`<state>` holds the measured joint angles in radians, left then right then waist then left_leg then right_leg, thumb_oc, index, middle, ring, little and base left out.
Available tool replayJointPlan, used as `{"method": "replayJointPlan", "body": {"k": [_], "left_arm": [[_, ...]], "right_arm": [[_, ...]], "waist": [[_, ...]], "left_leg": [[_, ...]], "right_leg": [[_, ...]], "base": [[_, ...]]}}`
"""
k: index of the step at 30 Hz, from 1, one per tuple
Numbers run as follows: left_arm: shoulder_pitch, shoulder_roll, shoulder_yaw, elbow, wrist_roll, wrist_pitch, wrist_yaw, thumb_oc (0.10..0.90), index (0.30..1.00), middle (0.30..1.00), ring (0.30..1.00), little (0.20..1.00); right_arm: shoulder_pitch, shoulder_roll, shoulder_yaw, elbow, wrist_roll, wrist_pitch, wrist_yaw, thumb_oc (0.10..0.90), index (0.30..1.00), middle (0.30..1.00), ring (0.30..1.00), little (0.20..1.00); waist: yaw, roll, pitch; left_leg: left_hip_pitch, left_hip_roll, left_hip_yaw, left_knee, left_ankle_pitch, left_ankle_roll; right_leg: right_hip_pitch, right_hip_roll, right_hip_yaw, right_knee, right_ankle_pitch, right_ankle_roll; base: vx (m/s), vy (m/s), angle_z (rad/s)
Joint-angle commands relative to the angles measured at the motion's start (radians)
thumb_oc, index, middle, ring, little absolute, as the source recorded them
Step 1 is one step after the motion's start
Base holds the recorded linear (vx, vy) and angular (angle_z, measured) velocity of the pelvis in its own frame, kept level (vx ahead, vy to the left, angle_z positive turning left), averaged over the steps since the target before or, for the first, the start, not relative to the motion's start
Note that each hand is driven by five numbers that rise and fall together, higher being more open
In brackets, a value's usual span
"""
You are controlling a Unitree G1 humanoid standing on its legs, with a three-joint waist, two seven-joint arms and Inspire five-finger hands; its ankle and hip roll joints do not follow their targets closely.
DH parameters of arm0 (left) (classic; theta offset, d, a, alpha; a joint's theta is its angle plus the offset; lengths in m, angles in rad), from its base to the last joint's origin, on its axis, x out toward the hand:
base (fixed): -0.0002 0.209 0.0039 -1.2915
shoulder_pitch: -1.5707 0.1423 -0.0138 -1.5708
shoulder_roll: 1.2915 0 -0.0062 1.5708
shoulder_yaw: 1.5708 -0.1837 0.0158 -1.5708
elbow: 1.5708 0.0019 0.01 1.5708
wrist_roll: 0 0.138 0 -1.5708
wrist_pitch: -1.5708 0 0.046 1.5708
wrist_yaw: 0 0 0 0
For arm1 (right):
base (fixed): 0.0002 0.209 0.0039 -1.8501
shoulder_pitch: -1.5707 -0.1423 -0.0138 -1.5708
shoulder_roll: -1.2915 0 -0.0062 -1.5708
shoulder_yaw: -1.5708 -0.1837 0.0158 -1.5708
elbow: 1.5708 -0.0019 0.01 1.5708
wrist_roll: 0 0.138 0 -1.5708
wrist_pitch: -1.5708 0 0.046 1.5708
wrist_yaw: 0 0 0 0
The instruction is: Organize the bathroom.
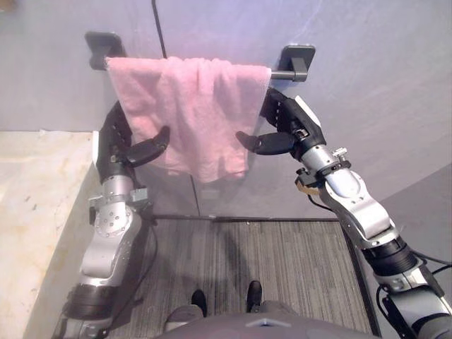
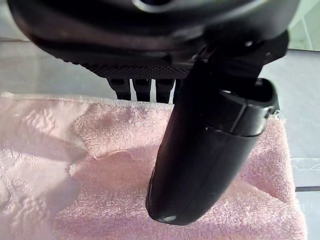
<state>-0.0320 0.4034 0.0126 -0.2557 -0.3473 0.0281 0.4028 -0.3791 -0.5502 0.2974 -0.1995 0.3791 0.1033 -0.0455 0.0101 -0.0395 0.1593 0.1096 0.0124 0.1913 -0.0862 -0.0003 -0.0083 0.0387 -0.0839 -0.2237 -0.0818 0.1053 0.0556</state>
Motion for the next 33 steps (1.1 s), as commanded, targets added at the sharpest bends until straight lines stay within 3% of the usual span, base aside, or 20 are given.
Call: {"method": "replayJointPlan", "body": {"k": [1, 14, 26, 27, 28, 29, 30, 33], "left_arm": [[-0.143, 0.062, -0.041, -0.010, 0.036, -0.089, 0.001, 0.800, 0.900, 0.900, 0.900, 0.900], [-0.114, 0.059, -0.007, -0.009, 0.055, -0.099, 0.031, 0.800, 0.900, 0.900, 0.900, 0.900], [-0.127, 0.060, -0.021, 0.003, 0.019, -0.104, 0.008, 0.800, 0.900, 0.900, 0.900, 0.900], [-0.132, 0.066, -0.020, 0.003, 0.014, -0.105, 0.006, 0.596, 0.594, 0.594, 0.594, 0.594], [-0.135, 0.069, -0.018, 0.004, 0.019, -0.106, 0.007, 0.573, 0.559, 0.559, 0.559, 0.559], [-0.142, 0.075, -0.018, 0.008, 0.024, -0.108, 0.003, 0.463, 0.394, 0.394, 0.394, 0.394], [-0.144, 0.079, -0.017, 0.010, 0.021, -0.110, -0.001, 0.400, 0.300, 0.300, 0.300, 0.300], [-0.155, 0.091, -0.012, 0.019, 0.027, -0.109, 0.007, 0.400, 0.300, 0.300, 0.300, 0.300]], "right_arm": [[-0.218, 0.063, -0.040, -0.044, 0.003, -0.129, -0.034, 0.400, 0.300, 0.300, 0.300, 0.300], [-0.025, 0.065, -0.059, -0.094, -0.043, -0.157, 0.035, 0.400, 0.300, 0.300, 0.300, 0.300], [-0.001, 0.075, -0.027, -0.079, -0.048, -0.175, 0.062, 0.400, 0.300, 0.300, 0.300, 0.300], [-0.002, 0.074, -0.027, -0.077, -0.044, -0.174, 0.065, 0.400, 0.300, 0.300, 0.300, 0.300], [-0.002, 0.074, -0.026, -0.076, -0.041, -0.174, 0.068, 0.400, 0.300, 0.300, 0.300, 0.300], [-0.003, 0.074, -0.023, -0.072, -0.039, -0.173, 0.068, 0.400, 0.300, 0.300, 0.300, 0.300], [-0.002, 0.074, -0.022, -0.072, -0.040, -0.173, 0.068, 0.400, 0.300, 0.300, 0.300, 0.300], [0.004, 0.077, -0.021, -0.071, -0.041, -0.169, 0.072, 0.400, 0.300, 0.300, 0.300, 0.300]], "waist": [[0.046, -0.010, -0.120], [0.006, 0.002, -0.113], [-0.004, 0.010, -0.113], [-0.005, 0.011, -0.113], [-0.006, 0.011, -0.114], [-0.007, 0.011, -0.115], [-0.008, 0.012, -0.115], [-0.012, 0.013, -0.117]], "left_leg": [[0.022, -0.025, 0.022, 0.001, -0.063, 0.030], [0.022, -0.024, 0.043, -0.001, -0.064, 0.034], [0.024, -0.021, 0.051, -0.001, -0.061, 0.032], [0.023, -0.021, 0.050, -0.001, -0.061, 0.032], [0.023, -0.020, 0.050, -0.001, -0.060, 0.032], [0.024, -0.020, 0.050, -0.001, -0.061, 0.032], [0.024, -0.020, 0.049, -0.001, -0.061, 0.032], [0.024, -0.019, 0.051, -0.001, -0.060, 0.031]], "right_leg": [[0.026, -0.069, -0.069, 0.133, -0.121, 0.124], [0.008, -0.073, -0.051, 0.144, -0.115, 0.133], [0.016, -0.065, -0.051, 0.134, -0.125, 0.132], [0.016, -0.064, -0.049, 0.134, -0.126, 0.132], [0.016, -0.063, -0.049, 0.134, -0.126, 0.132], [0.016, -0.063, -0.049, 0.135, -0.127, 0.131], [0.016, -0.063, -0.049, 0.135, -0.127, 0.131], [0.017, -0.062, -0.047, 0.133, -0.127, 0.132]], "base": [[0.00, 0.000, 0.00], [-0.01, 0.000, 0.01], [0.00, 0.000, 0.00], [0.00, 0.000, 0.00], [0.00, 0.000, 0.00], [0.00, 0.000, 0.00], [0.00, 0.000, 0.00], [0.00, 0.000, 0.00]]}}
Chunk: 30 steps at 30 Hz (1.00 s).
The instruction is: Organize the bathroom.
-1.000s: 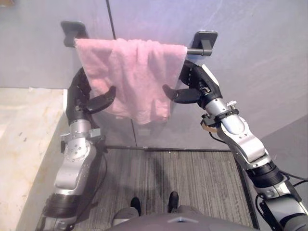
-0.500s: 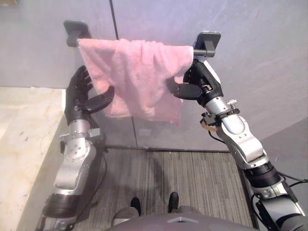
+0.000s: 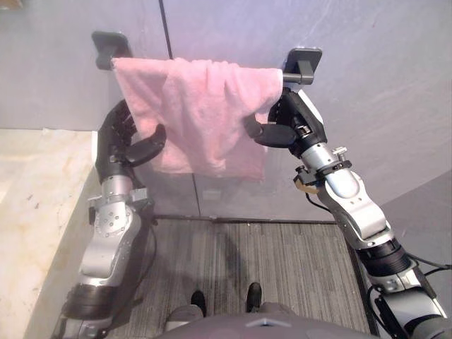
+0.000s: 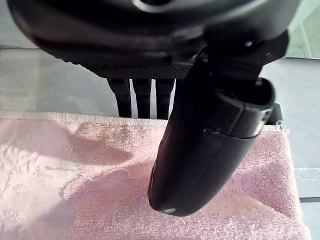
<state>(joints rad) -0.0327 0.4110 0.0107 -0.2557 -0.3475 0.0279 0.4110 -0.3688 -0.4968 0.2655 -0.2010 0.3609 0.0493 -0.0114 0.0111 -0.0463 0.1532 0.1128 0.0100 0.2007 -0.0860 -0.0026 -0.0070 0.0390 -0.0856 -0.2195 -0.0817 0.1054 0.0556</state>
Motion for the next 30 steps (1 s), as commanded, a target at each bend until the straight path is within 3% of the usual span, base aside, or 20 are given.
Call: {"method": "replayJointPlan", "body": {"k": [1, 7, 17, 25, 27, 28, 30], "left_arm": [[-0.156, 0.089, -0.007, 0.024, 0.029, -0.112, 0.005, 0.400, 0.300, 0.300, 0.300, 0.300], [-0.120, 0.106, 0.053, 0.037, 0.042, -0.143, 0.048, 0.400, 0.300, 0.300, 0.300, 0.300], [0.008, 0.071, 0.168, 0.032, 0.013, -0.197, 0.069, 0.400, 0.300, 0.300, 0.300, 0.300], [0.000, 0.059, 0.142, 0.039, 0.004, -0.188, 0.073, 0.400, 0.300, 0.300, 0.300, 0.300], [-0.007, 0.059, 0.130, 0.040, 0.001, -0.180, 0.073, 0.400, 0.300, 0.300, 0.300, 0.300], [-0.010, 0.058, 0.124, 0.040, 0.000, -0.175, 0.068, 0.488, 0.432, 0.432, 0.432, 0.432], [-0.016, 0.053, 0.100, 0.040, -0.009, -0.147, 0.053, 0.800, 0.900, 0.900, 0.900, 0.900]], "right_arm": [[-0.001, 0.024, 0.011, -0.071, -0.024, -0.115, 0.034, 0.400, 0.300, 0.300, 0.300, 0.300], [0.081, 0.033, -0.039, -0.068, -0.001, -0.126, -0.016, 0.400, 0.300, 0.300, 0.300, 0.300], [0.275, 0.085, -0.123, -0.029, 0.022, -0.144, -0.003, 0.400, 0.300, 0.300, 0.300, 0.300], [0.280, 0.106, -0.099, -0.008, 0.033, -0.183, 0.001, 0.400, 0.300, 0.300, 0.300, 0.300], [0.274, 0.105, -0.089, -0.006, 0.038, -0.182, 0.014, 0.491, 0.436, 0.436, 0.436, 0.436], [0.271, 0.102, -0.084, -0.006, 0.035, -0.181, 0.013, 0.775, 0.862, 0.862, 0.862, 0.862], [0.260, 0.100, -0.067, -0.004, 0.034, -0.170, -0.001, 0.800, 0.900, 0.900, 0.900, 0.900]], "waist": [[-0.014, 0.021, -0.111], [-0.027, 0.025, -0.113], [-0.050, 0.028, -0.103], [-0.055, 0.031, -0.095], [-0.054, 0.030, -0.096], [-0.052, 0.031, -0.096], [-0.048, 0.031, -0.095]], "left_leg": [[0.021, -0.017, 0.041, -0.001, -0.057, 0.030], [0.021, -0.015, 0.046, -0.001, -0.058, 0.029], [0.021, -0.014, 0.059, -0.001, -0.058, 0.032], [0.024, -0.013, 0.062, -0.001, -0.057, 0.032], [0.022, -0.013, 0.060, -0.001, -0.056, 0.030], [0.022, -0.013, 0.060, -0.001, -0.055, 0.030], [0.021, -0.014, 0.058, -0.001, -0.055, 0.032]], "right_leg": [[0.017, -0.060, -0.051, 0.132, -0.127, 0.132], [0.016, -0.057, -0.043, 0.128, -0.127, 0.132], [0.004, -0.061, -0.035, 0.141, -0.123, 0.135], [0.011, -0.058, -0.038, 0.136, -0.127, 0.134], [0.012, -0.056, -0.041, 0.133, -0.126, 0.133], [0.013, -0.056, -0.042, 0.133, -0.127, 0.133], [0.012, -0.055, -0.044, 0.136, -0.131, 0.132]], "base": [[0.00, 0.000, 0.00], [0.00, 0.001, -0.01], [0.00, 0.000, 0.00], [0.00, 0.000, 0.00], [0.00, 0.000, 0.00], [0.00, 0.000, 0.00], [0.00, 0.000, 0.00]]}}
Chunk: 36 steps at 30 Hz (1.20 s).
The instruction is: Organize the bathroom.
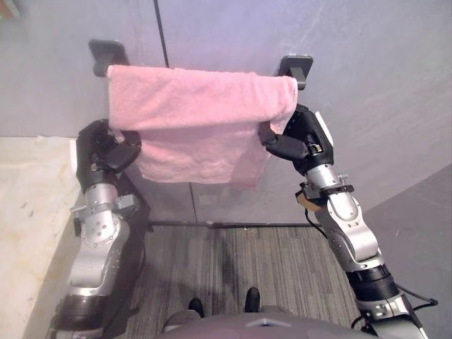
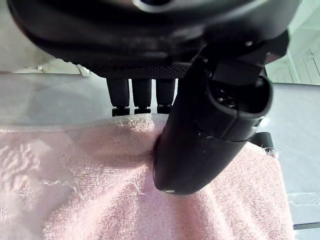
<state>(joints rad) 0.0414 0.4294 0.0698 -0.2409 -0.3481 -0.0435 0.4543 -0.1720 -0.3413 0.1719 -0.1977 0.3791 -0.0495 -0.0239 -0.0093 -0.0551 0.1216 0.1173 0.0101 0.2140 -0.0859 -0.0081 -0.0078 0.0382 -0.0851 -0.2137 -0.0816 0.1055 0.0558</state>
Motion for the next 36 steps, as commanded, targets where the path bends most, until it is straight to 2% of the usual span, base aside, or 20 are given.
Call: {"method": "replayJointPlan", "body": {"k": [1, 6, 11, 13, 15, 18, 20, 21, 22, 24, 25, 26, 27, 30, 31, 32, 34, 35, 36], "left_arm": [[-0.090, 0.033, 0.039, 0.028, -0.010, -0.072, 0.005, 0.800, 0.900, 0.900, 0.900, 0.900], [-0.073, 0.009, 0.000, 0.062, -0.001, -0.007, -0.034, 0.800, 0.900, 0.900, 0.900, 0.900], [-0.026, 0.001, 0.000, 0.105, 0.009, 0.004, -0.043, 0.800, 0.900, 0.900, 0.900, 0.900], [0.010, -0.009, 0.011, 0.142, -0.007, 0.012, -0.042, 0.800, 0.900, 0.900, 0.900, 0.900], [0.029, -0.011, 0.013, 0.157, -0.017, 0.009, -0.041, 0.800, 0.900, 0.900, 0.900, 0.900], [0.123, -0.044, 0.042, 0.232, -0.091, -0.026, -0.026, 0.800, 0.900, 0.900, 0.900, 0.900], [0.158, -0.060, 0.046, 0.300, -0.082, -0.058, -0.019, 0.800, 0.900, 0.900, 0.900, 0.900], [0.175, -0.064, 0.048, 0.334, -0.137, -0.061, -0.029, 0.800, 0.900, 0.900, 0.900, 0.900], [0.187, -0.082, 0.048, 0.380, -0.139, -0.059, -0.032, 0.800, 0.900, 0.900, 0.900, 0.900], [0.201, -0.082, 0.027, 0.482, -0.072, -0.098, -0.020, 0.800, 0.900, 0.900, 0.900, 0.900], [0.202, -0.081, 0.026, 0.490, -0.063, -0.095, -0.015, 0.800, 0.900, 0.900, 0.900, 0.900], [0.190, -0.074, -0.011, 0.597, -0.021, -0.102, -0.002, 0.800, 0.900, 0.900, 0.900, 0.900], [0.165, -0.072, -0.036, 0.701, 0.009, -0.113, -0.014, 0.800, 0.900, 0.900, 0.900, 0.900], [0.112, -0.077, -0.070, 0.855, -0.027, -0.080, -0.052, 0.800, 0.900, 0.900, 0.900, 0.900], [0.098, -0.082, -0.080, 0.930, -0.034, -0.086, -0.064, 0.800, 0.900, 0.900, 0.900, 0.900], [0.087, -0.089, -0.082, 0.980, -0.051, -0.074, -0.078, 0.800, 0.900, 0.900, 0.900, 0.900], [0.057, -0.116, -0.102, 1.110, -0.076, -0.073, -0.091, 0.800, 0.900, 0.900, 0.900, 0.900], [0.053, -0.122, -0.107, 1.136, -0.078, -0.079, -0.097, 0.800, 0.900, 0.900, 0.900, 0.900], [0.046, -0.141, -0.112, 1.192, -0.103, -0.058, -0.109, 0.800, 0.900, 0.900, 0.900, 0.900]], "right_arm": [[0.063, -0.055, 0.027, -0.005, 0.014, -0.071, 0.010, 0.800, 0.900, 0.900, 0.900, 0.900], [0.085, -0.048, 0.025, 0.027, -0.019, -0.056, -0.011, 0.800, 0.900, 0.900, 0.900, 0.900], [0.140, -0.038, -0.008, 0.052, -0.078, -0.098, -0.064, 0.800, 0.900, 0.900, 0.900, 0.900], [0.185, -0.026, -0.040, 0.078, -0.105, -0.143, -0.119, 0.800, 0.900, 0.900, 0.900, 0.900], [0.205, -0.025, -0.054, 0.083, -0.122, -0.157, -0.138, 0.800, 0.900, 0.900, 0.900, 0.900], [0.304, -0.013, -0.109, 0.130, -0.152, -0.240, -0.168, 0.800, 0.900, 0.900, 0.900, 0.900], [0.336, -0.015, -0.115, 0.190, -0.203, -0.275, -0.186, 0.800, 0.900, 0.900, 0.900, 0.900], [0.353, -0.016, -0.116, 0.220, -0.208, -0.281, -0.202, 0.800, 0.900, 0.900, 0.900, 0.900], [0.367, -0.013, -0.116, 0.266, -0.236, -0.294, -0.230, 0.800, 0.900, 0.900, 0.900, 0.900], [0.386, -0.015, -0.115, 0.354, -0.279, -0.341, -0.264, 0.800, 0.900, 0.900, 0.900, 0.900], [0.387, -0.015, -0.116, 0.359, -0.286, -0.339, -0.272, 0.800, 0.900, 0.900, 0.900, 0.900], [0.410, -0.013, -0.116, 0.436, -0.295, -0.343, -0.325, 0.800, 0.900, 0.900, 0.900, 0.900], [0.412, -0.002, -0.118, 0.503, -0.277, -0.336, -0.359, 0.800, 0.900, 0.900, 0.900, 0.900], [0.385, 0.029, -0.102, 0.633, -0.205, -0.300, -0.426, 0.800, 0.900, 0.900, 0.900, 0.900], [0.372, 0.040, -0.095, 0.688, -0.186, -0.299, -0.450, 0.800, 0.900, 0.900, 0.900, 0.900], [0.360, 0.044, -0.090, 0.726, -0.170, -0.285, -0.465, 0.800, 0.900, 0.900, 0.900, 0.900], [0.321, 0.053, -0.069, 0.838, -0.126, -0.265, -0.510, 0.800, 0.900, 0.900, 0.900, 0.900], [0.314, 0.055, -0.068, 0.862, -0.112, -0.265, -0.514, 0.800, 0.900, 0.900, 0.900, 0.900], [0.298, 0.057, -0.067, 0.911, -0.087, -0.235, -0.517, 0.800, 0.900, 0.900, 0.900, 0.900]], "waist": [[-0.028, 0.040, -0.064], [-0.034, 0.040, -0.060], [-0.045, 0.040, -0.055], [-0.055, 0.041, -0.051], [-0.060, 0.042, -0.048], [-0.075, 0.045, -0.035], [-0.077, 0.047, -0.030], [-0.079, 0.048, -0.027], [-0.080, 0.049, -0.028], [-0.089, 0.051, -0.022], [-0.090, 0.052, -0.024], [-0.121, 0.059, -0.024], [-0.137, 0.063, -0.024], [-0.161, 0.080, -0.003], [-0.163, 0.082, 0.002], [-0.163, 0.084, 0.007], [-0.143, 0.087, 0.014], [-0.139, 0.082, 0.017], [-0.125, 0.072, 0.026]], "left_leg": [[0.016, -0.014, 0.045, -0.001, -0.050, 0.032], [0.016, -0.014, 0.049, -0.001, -0.051, 0.036], [0.016, -0.012, 0.059, -0.001, -0.050, 0.038], [0.015, -0.011, 0.065, -0.001, -0.052, 0.039], [0.015, -0.012, 0.068, -0.001, -0.052, 0.040], [0.018, -0.015, 0.068, -0.001, -0.056, 0.045], [0.017, -0.017, 0.065, -0.001, -0.057, 0.048], [0.015, -0.019, 0.062, -0.001, -0.059, 0.050], [0.009, -0.020, 0.057, -0.001, -0.057, 0.051], [0.010, -0.021, 0.037, -0.001, -0.060, 0.053], [0.006, -0.020, 0.035, -0.001, -0.058, 0.052], [-0.002, -0.022, -0.019, -0.001, -0.052, 0.058], [-0.012, -0.020, -0.052, -0.001, -0.044, 0.062], [-0.021, -0.006, -0.101, -0.001, -0.028, 0.068], [-0.020, -0.007, -0.112, -0.001, -0.027, 0.068], [-0.018, -0.004, -0.117, -0.001, -0.023, 0.066], [-0.039, 0.013, -0.125, 0.002, -0.002, 0.046], [-0.052, 0.017, -0.124, 0.009, 0.005, 0.039], [-0.098, 0.036, -0.121, 0.029, 0.029, 0.017]], "right_leg": [[0.013, -0.055, -0.050, 0.137, -0.131, 0.131], [0.007, -0.054, -0.048, 0.144, -0.131, 0.132], [0.002, -0.053, -0.041, 0.150, -0.126, 0.133], [-0.002, -0.053, -0.035, 0.151, -0.119, 0.134], [-0.004, -0.052, -0.032, 0.153, -0.117, 0.134], [-0.008, -0.048, -0.015, 0.156, -0.117, 0.137], [-0.012, -0.049, -0.009, 0.160, -0.113, 0.138], [-0.016, -0.049, -0.003, 0.167, -0.112, 0.139], [-0.021, -0.045, 0.007, 0.165, -0.112, 0.137], [-0.020, -0.036, 0.036, 0.167, -0.119, 0.134], [-0.024, -0.033, 0.043, 0.165, -0.116, 0.132], [-0.031, 0.009, 0.151, 0.188, -0.136, 0.119], [-0.049, 0.032, 0.198, 0.234, -0.130, 0.113], [-0.115, 0.060, 0.234, 0.407, -0.123, 0.117], [-0.125, 0.061, 0.234, 0.410, -0.124, 0.114], [-0.122, 0.063, 0.229, 0.401, -0.131, 0.108], [-0.040, 0.089, 0.200, 0.310, -0.226, 0.056], [-0.019, 0.092, 0.201, 0.287, -0.231, 0.051], [0.016, 0.104, 0.206, 0.241, -0.239, 0.038]], "base": [[0.00, 0.000, 0.00], [-0.03, -0.004, -0.01], [-0.05, -0.010, -0.06], [-0.08, 0.002, -0.08], [-0.07, 0.011, -0.11], [-0.11, 0.011, -0.09], [-0.11, 0.001, -0.10], [-0.15, -0.014, -0.10], [-0.14, -0.033, -0.07], [-0.11, -0.050, -0.08], [-0.15, -0.094, -0.05], [-0.22, -0.120, 0.10], [-0.27, -0.127, 0.24], [-0.29, -0.097, 0.86], [-0.31, -0.125, 0.84], [-0.28, -0.145, 0.50], [-0.27, -0.163, 0.25], [-0.30, -0.178, 0.28], [-0.24, -0.124, 0.27]]}}
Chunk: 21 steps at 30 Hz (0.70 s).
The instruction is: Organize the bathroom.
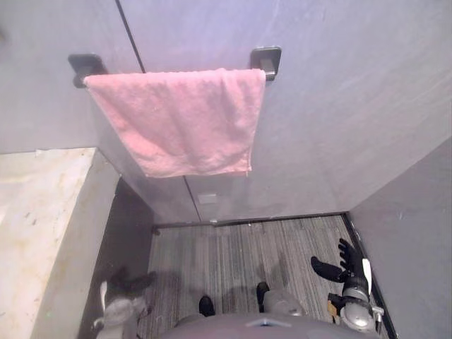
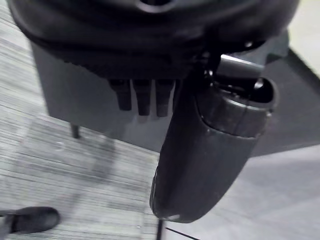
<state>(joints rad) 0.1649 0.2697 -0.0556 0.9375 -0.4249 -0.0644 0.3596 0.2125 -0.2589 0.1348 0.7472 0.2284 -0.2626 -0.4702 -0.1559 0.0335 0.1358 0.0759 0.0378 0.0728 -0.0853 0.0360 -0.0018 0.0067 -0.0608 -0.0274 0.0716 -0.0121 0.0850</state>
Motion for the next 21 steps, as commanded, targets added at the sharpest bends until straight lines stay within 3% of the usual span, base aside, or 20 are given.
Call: {"method": "replayJointPlan", "body": {"k": [1, 4, 5, 6, 7, 8, 10, 12, 17, 19, 21], "left_arm": [[-0.080, 0.015, 0.013, 0.028, -0.037, -0.029, -0.015, 0.800, 0.900, 0.900, 0.900, 0.900], [-0.098, -0.020, -0.002, 0.178, -0.105, 0.011, -0.044, 0.800, 0.900, 0.900, 0.900, 0.900], [-0.100, -0.022, -0.002, 0.184, -0.116, 0.019, -0.044, 0.800, 0.900, 0.900, 0.900, 0.900], [-0.109, -0.035, -0.005, 0.247, -0.155, 0.019, -0.069, 0.800, 0.900, 0.900, 0.900, 0.900], [-0.113, -0.042, -0.003, 0.269, -0.168, 0.019, -0.073, 0.800, 0.900, 0.900, 0.900, 0.900], [-0.115, -0.047, 0.005, 0.286, -0.173, 0.018, -0.085, 0.800, 0.900, 0.900, 0.900, 0.900], [-0.109, -0.057, 0.018, 0.291, -0.182, 0.010, -0.086, 0.800, 0.900, 0.900, 0.900, 0.900], [-0.107, -0.060, 0.030, 0.296, -0.140, 0.002, -0.062, 0.800, 0.900, 0.900, 0.900, 0.900], [-0.113, -0.052, 0.042, 0.293, -0.109, 0.016, -0.031, 0.800, 0.900, 0.900, 0.900, 0.900], [-0.123, -0.052, 0.028, 0.282, -0.121, 0.058, -0.014, 0.800, 0.900, 0.900, 0.900, 0.900], [-0.122, -0.054, 0.014, 0.281, -0.107, 0.089, -0.008, 0.800, 0.900, 0.900, 0.900, 0.900]], "right_arm": [[-0.090, -0.025, -0.028, -0.023, 0.070, -0.012, -0.070, 0.800, 0.900, 0.900, 0.900, 0.900], [-0.120, -0.027, -0.007, 0.070, 0.117, 0.028, -0.073, 0.800, 0.900, 0.900, 0.900, 0.900], [-0.121, -0.027, -0.006, 0.075, 0.120, 0.035, -0.069, 0.800, 0.900, 0.900, 0.900, 0.900], [-0.124, -0.022, -0.006, 0.139, 0.157, 0.038, -0.052, 0.800, 0.900, 0.900, 0.900, 0.900], [-0.127, -0.017, -0.007, 0.175, 0.170, 0.037, -0.039, 0.800, 0.900, 0.900, 0.900, 0.900], [-0.135, -0.012, -0.002, 0.213, 0.175, 0.055, -0.003, 0.800, 0.900, 0.900, 0.900, 0.900], [-0.154, -0.007, 0.009, 0.251, 0.167, 0.094, 0.016, 0.800, 0.900, 0.900, 0.900, 0.900], [-0.164, -0.009, 0.003, 0.293, 0.214, 0.117, 0.041, 0.800, 0.900, 0.900, 0.900, 0.900], [-0.152, -0.018, -0.077, 0.350, 0.396, 0.142, 0.150, 0.800, 0.900, 0.900, 0.900, 0.900], [-0.164, -0.031, -0.093, 0.360, 0.365, 0.167, 0.174, 0.800, 0.900, 0.900, 0.900, 0.900], [-0.182, -0.040, -0.092, 0.357, 0.386, 0.187, 0.170, 0.800, 0.900, 0.900, 0.900, 0.900]], "waist": [[0.024, -0.018, 0.014], [0.028, -0.021, 0.049], [0.026, -0.021, 0.052], [0.015, -0.016, 0.060], [0.009, -0.021, 0.063], [0.012, -0.039, 0.057], [0.017, -0.060, 0.048], [0.016, -0.065, 0.041], [-0.025, -0.023, 0.011], [-0.033, 0.002, 0.009], [-0.037, 0.014, 0.012]], "left_leg": [[-0.068, 0.013, 0.021, 0.034, -0.009, 0.005], [-0.151, 0.068, 0.053, 0.044, 0.053, -0.039], [-0.153, 0.070, 0.056, 0.045, 0.054, -0.039], [-0.162, 0.076, 0.105, 0.090, 0.036, -0.035], [-0.158, 0.067, 0.124, 0.144, 0.002, -0.020], [-0.151, 0.038, 0.133, 0.246, -0.073, 0.011], [-0.115, 0.003, 0.141, 0.315, -0.160, 0.042], [-0.067, -0.001, 0.148, 0.333, -0.205, 0.047], [0.086, 0.085, 0.157, 0.260, -0.169, -0.013], [0.107, 0.062, 0.112, 0.144, -0.177, -0.016], [0.110, 0.045, 0.109, 0.094, -0.170, -0.015]], "right_leg": [[0.053, 0.081, 0.019, 0.079, -0.122, 0.006], [0.100, 0.089, -0.006, 0.021, -0.124, -0.029], [0.102, 0.088, -0.010, 0.020, -0.124, -0.030], [0.098, 0.080, -0.049, 0.030, -0.132, -0.041], [0.094, 0.066, -0.074, 0.037, -0.135, -0.045], [0.081, 0.036, -0.098, 0.033, -0.115, -0.047], [0.061, 0.004, -0.108, 0.019, -0.082, -0.036], [0.042, -0.007, -0.113, 0.012, -0.066, -0.028], [-0.036, -0.031, -0.124, 0.041, -0.047, -0.016], [-0.092, -0.061, -0.111, 0.076, -0.028, 0.017], [-0.137, -0.090, -0.105, 0.099, -0.004, 0.048]], "base": [[-0.30, -0.133, 0.33], [-0.35, -0.059, 0.35], [-0.57, 0.020, 0.56], [-0.44, 0.063, 0.67], [-0.63, 0.108, 1.03], [-0.49, 0.113, 1.10], [-0.41, 0.129, 1.04], [-0.30, 0.136, 0.74], [-0.25, 0.330, 1.42], [-0.20, 0.534, 2.09], [-0.16, 0.439, 0.93]]}}
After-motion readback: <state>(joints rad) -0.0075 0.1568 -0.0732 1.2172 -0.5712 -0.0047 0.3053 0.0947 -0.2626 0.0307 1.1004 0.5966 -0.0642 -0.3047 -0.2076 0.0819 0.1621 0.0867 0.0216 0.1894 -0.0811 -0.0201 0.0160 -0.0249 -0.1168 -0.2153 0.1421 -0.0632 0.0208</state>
